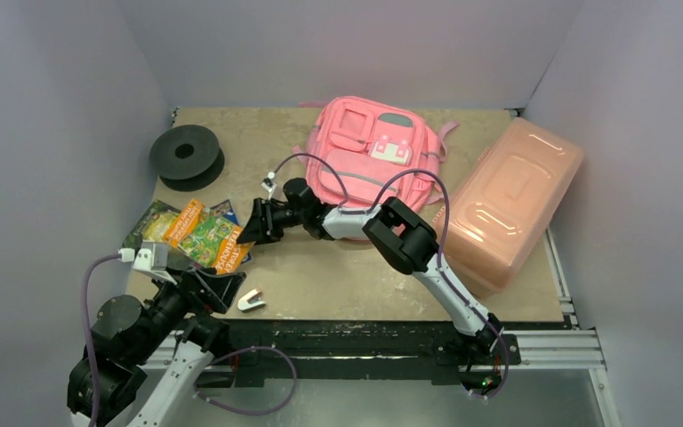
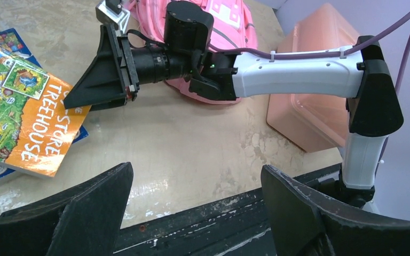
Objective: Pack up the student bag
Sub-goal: Pick up the book from the center of the board.
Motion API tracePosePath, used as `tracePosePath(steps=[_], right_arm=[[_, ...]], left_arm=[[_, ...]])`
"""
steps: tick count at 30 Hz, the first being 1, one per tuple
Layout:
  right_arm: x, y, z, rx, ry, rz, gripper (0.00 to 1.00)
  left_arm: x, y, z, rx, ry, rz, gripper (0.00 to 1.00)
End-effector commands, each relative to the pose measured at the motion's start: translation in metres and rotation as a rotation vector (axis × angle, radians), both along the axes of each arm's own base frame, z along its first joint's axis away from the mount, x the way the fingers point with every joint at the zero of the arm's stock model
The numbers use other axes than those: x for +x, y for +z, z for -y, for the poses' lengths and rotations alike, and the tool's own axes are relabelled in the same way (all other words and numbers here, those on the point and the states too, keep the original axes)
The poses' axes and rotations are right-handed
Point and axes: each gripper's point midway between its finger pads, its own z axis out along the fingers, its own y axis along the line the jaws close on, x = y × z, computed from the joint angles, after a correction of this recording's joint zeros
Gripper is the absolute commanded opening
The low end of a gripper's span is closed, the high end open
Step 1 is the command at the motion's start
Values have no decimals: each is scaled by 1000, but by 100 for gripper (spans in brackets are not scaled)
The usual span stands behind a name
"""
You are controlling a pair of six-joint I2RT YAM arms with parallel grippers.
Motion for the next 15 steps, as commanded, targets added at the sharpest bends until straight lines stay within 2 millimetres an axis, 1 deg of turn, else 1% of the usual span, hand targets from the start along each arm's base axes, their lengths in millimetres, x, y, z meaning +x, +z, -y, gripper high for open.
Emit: tracePosePath(steps=[1, 2, 3, 5, 6, 7, 9, 12, 15], right_arm=[[18, 24, -5, 30, -47, 39, 53], [17, 26, -2, 35, -43, 29, 47], [15, 35, -1, 68, -36, 30, 45], [8, 47, 4, 101, -23, 16, 42], [3, 54, 5, 115, -8, 20, 38], [-2, 60, 8, 128, 11, 22, 30], [-11, 74, 15, 160, 27, 10, 0], [-22, 108, 32, 239, 23, -36, 0], [-23, 141, 44, 295, -34, -91, 0]], left_arm=[[-5, -5, -2, -24, 12, -20, 90], [-6, -6, -2, -28, 15, -24, 90], [-6, -7, -2, -33, 16, -29, 90], [-7, -7, 0, -44, 8, -36, 90], [-7, -7, 1, -47, 5, -40, 90], [-6, -7, 2, -47, 2, -47, 90], [-2, -11, 4, -47, 5, -66, 90], [7, -19, 4, -75, 51, -123, 89], [19, -28, 8, -172, 118, -214, 89]])
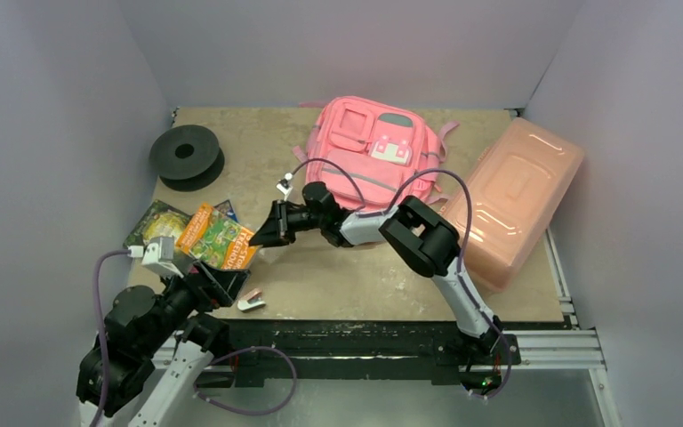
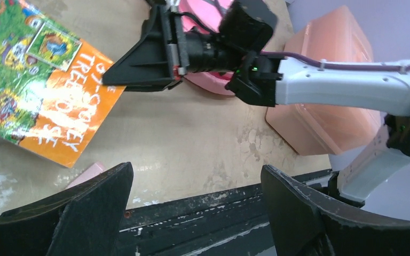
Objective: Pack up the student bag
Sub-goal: Pick up the book from the center of the board.
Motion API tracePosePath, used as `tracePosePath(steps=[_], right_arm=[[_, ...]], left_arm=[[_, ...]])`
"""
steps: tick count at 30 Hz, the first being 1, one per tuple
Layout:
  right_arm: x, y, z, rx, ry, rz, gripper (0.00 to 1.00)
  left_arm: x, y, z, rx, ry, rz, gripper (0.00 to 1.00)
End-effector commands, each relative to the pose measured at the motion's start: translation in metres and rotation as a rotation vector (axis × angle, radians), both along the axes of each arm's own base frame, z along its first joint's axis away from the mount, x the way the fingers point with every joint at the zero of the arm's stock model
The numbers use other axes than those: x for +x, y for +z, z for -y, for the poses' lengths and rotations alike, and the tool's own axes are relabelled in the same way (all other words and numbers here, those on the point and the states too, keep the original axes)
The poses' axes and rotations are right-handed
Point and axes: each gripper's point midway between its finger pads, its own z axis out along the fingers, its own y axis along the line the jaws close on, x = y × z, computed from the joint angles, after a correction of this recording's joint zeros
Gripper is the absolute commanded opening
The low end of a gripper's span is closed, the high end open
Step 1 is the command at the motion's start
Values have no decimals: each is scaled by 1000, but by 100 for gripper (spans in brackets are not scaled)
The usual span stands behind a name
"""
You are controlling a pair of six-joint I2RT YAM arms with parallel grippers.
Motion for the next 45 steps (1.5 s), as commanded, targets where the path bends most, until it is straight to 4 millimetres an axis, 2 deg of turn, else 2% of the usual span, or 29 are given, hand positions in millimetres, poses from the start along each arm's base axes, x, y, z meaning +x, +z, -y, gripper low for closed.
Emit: tracePosePath(steps=[1, 3, 9, 12, 14, 17, 22, 26, 29, 32, 36, 39, 45], right_arm=[[1, 115, 17, 241, -55, 7, 0], [5, 133, 26, 264, -123, -46, 0], [30, 185, 57, 353, -387, -180, 0], [39, 197, 67, 349, -492, -230, 0], [39, 213, 77, 405, -545, -279, 0], [32, 229, 79, 448, -569, -323, 0], [20, 236, 74, 470, -585, -380, 0], [10, 241, 73, 491, -584, -382, 0], [3, 240, 78, 488, -615, -387, 0], [-3, 247, 82, 506, -646, -376, 0], [-7, 249, 81, 501, -662, -369, 0], [-11, 251, 80, 515, -652, -389, 0], [-20, 248, 77, 493, -664, -374, 0]], left_arm=[[23, -9, 10, -140, 91, -122, 89], [34, -13, 20, -212, 89, -140, 90], [62, 17, 47, -494, 48, -46, 93], [76, 23, 53, -545, 46, -23, 98], [85, 33, 55, -555, 42, 11, 100], [100, 45, 54, -553, 67, 75, 100], [122, 67, 43, -637, 134, 241, 100], [132, 68, 31, -662, 209, 280, 100], [136, 64, 10, -686, 326, 311, 100], [138, 63, -5, -717, 399, 353, 95], [142, 61, -7, -766, 418, 348, 85], [144, 62, -6, -779, 420, 343, 74], [145, 73, -8, -773, 416, 407, 46]])
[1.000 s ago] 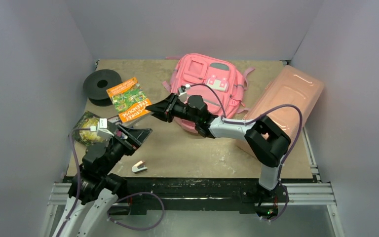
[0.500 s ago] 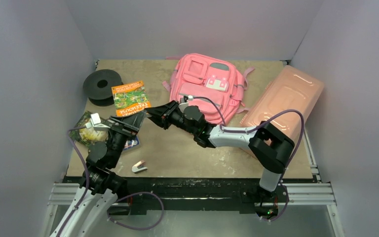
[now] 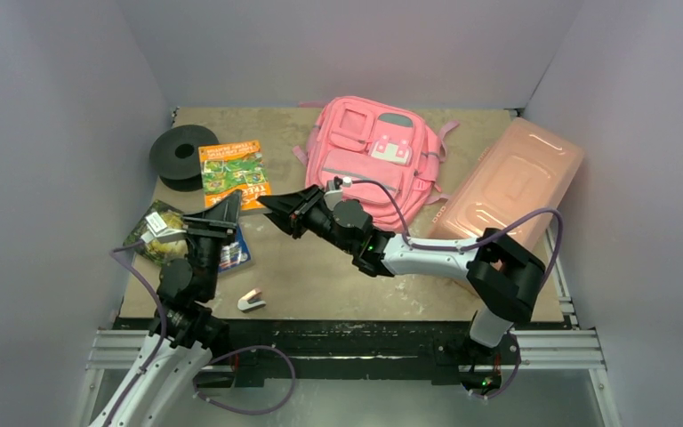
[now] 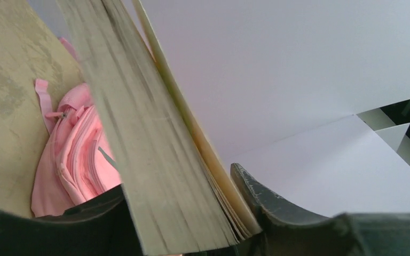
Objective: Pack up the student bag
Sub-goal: Pick up the book from the center of the board.
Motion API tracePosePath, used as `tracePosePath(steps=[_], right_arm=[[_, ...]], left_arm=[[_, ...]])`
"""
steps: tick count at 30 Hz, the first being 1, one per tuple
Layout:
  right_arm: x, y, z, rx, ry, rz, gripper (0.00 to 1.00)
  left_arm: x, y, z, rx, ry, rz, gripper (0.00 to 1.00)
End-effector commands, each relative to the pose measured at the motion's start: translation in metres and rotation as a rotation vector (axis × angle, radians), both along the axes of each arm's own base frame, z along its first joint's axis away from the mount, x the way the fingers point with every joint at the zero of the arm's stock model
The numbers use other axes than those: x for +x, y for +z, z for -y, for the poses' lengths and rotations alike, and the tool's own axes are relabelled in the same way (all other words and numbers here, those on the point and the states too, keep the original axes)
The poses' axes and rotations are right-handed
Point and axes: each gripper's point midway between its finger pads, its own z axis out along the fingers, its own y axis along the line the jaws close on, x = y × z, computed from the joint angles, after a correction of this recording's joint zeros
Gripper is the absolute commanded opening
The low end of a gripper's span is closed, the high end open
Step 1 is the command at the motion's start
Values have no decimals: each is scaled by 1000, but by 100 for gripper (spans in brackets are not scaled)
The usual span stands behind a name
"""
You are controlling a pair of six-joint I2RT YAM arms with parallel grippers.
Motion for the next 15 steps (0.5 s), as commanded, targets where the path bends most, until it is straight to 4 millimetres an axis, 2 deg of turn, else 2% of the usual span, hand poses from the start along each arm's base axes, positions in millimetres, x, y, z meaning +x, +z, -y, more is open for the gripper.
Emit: tracePosePath(steps=[1, 2, 4, 5, 7, 8, 11, 12, 15], right_arm=[[-11, 53, 12, 120, -25, 83, 0], [-12, 53, 13, 104, -25, 106, 1], [-17, 45, 13, 7, -18, 180, 24], [-19, 38, 15, -73, -17, 230, 40], [-17, 12, 25, -299, -25, 348, 70], [-17, -1, 34, -447, -30, 455, 81], [-7, -42, 67, -861, -25, 763, 98], [-4, -56, 77, -1001, 13, 879, 99], [22, -106, 120, -1512, 142, 1118, 99]], left_arm=[[-2, 25, -6, -29, 29, 103, 38], [-2, 24, -4, -16, 21, 104, 29], [-4, 18, -1, 52, 9, 95, 11], [-6, 13, -1, 100, 10, 71, 2], [-13, -1, -8, 188, 28, 1, 0], [-18, -11, -12, 264, 41, -32, 0], [-40, -20, -26, 460, 58, -109, 0], [-47, -26, -32, 528, 57, -162, 0], [-72, -36, -38, 702, -7, -272, 0]])
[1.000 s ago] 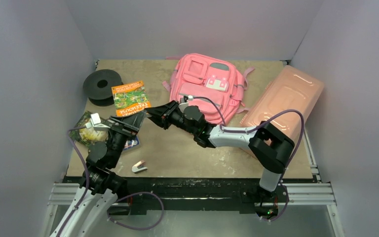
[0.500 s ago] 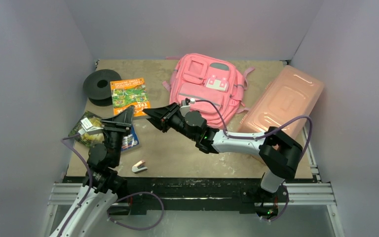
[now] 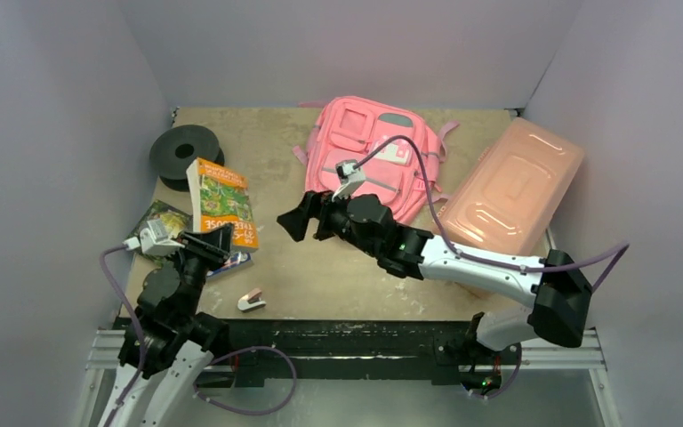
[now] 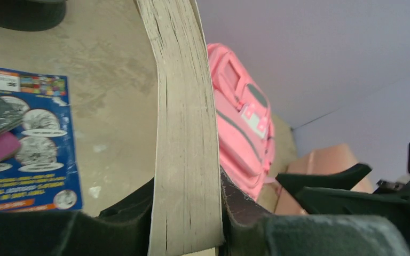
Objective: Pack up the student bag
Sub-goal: Pick up the book from the center of the board, then place the book in the student bag.
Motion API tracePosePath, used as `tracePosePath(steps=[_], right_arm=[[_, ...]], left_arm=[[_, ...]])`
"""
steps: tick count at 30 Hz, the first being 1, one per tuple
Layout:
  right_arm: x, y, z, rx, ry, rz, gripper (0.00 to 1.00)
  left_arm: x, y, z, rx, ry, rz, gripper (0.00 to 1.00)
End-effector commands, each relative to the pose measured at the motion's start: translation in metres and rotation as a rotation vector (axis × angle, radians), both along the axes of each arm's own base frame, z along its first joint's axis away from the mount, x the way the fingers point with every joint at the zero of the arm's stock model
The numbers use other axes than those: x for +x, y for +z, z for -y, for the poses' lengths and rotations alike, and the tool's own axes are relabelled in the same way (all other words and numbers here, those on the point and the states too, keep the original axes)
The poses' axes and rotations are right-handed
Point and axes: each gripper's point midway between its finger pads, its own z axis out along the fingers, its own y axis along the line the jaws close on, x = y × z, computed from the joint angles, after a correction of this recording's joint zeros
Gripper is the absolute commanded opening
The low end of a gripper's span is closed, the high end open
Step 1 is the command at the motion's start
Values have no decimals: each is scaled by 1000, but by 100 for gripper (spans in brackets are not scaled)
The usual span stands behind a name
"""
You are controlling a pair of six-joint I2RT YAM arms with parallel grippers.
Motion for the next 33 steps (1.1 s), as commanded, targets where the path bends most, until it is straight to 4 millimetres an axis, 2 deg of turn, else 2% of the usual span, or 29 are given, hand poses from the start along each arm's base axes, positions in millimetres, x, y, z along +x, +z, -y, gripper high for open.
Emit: tracePosePath(steps=[1, 4, 6, 10, 14, 18, 22, 24, 27, 33], right_arm=[[44, -103, 84, -1036, 23, 427, 99], [77, -132, 128, -1503, -28, 443, 92], [93, -136, 137, -1614, -57, 440, 87], [111, -133, 116, -1529, -40, 460, 84], [125, -144, 109, -1577, -47, 433, 78], [125, -148, 102, -1568, -16, 419, 73], [118, -139, 91, -1473, 26, 422, 76], [121, -132, 90, -1453, 10, 433, 76], [131, -135, 97, -1489, -20, 417, 73], [145, -142, 105, -1563, -56, 428, 54]], left_arm=[[-42, 2, -17, 290, -62, -130, 0], [-58, -11, -6, 310, -167, -247, 0], [-64, -13, 6, 309, -244, -281, 0], [-70, -11, 10, 304, -280, -278, 0], [-78, -11, 15, 271, -314, -266, 0], [-81, -17, 18, 254, -335, -267, 0], [-79, -20, 24, 239, -357, -264, 0], [-78, -19, 29, 233, -374, -258, 0], [-77, -18, 35, 227, -408, -261, 0], [-79, -21, 38, 215, -424, -277, 0]])
